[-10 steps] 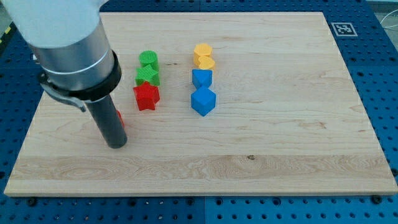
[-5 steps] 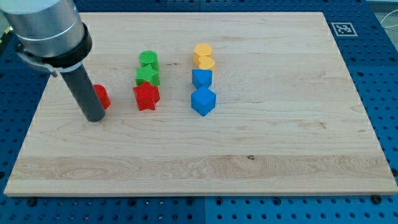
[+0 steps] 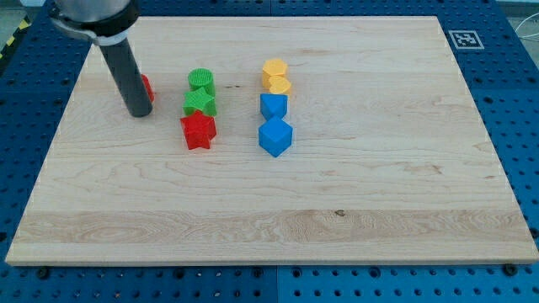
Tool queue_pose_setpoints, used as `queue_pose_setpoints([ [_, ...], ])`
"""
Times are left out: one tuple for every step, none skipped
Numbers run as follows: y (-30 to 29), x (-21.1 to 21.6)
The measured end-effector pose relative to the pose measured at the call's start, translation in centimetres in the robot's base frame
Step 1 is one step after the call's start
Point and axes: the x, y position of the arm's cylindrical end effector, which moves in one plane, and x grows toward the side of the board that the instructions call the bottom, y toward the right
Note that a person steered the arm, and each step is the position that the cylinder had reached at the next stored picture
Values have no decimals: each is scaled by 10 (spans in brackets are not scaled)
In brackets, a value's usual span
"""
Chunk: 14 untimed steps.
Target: Move the red circle towards top left
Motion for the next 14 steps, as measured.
queue_pose_setpoints([
  [0, -18],
  [0, -34],
  [-2, -31],
  [-18, -27],
  [-28, -29],
  [-29, -43],
  [-29, -61],
  [-27, -63],
  [-8, -55],
  [-7, -72],
  [-7, -90],
  [-7, -108],
  [-7, -124],
  [-7, -130],
])
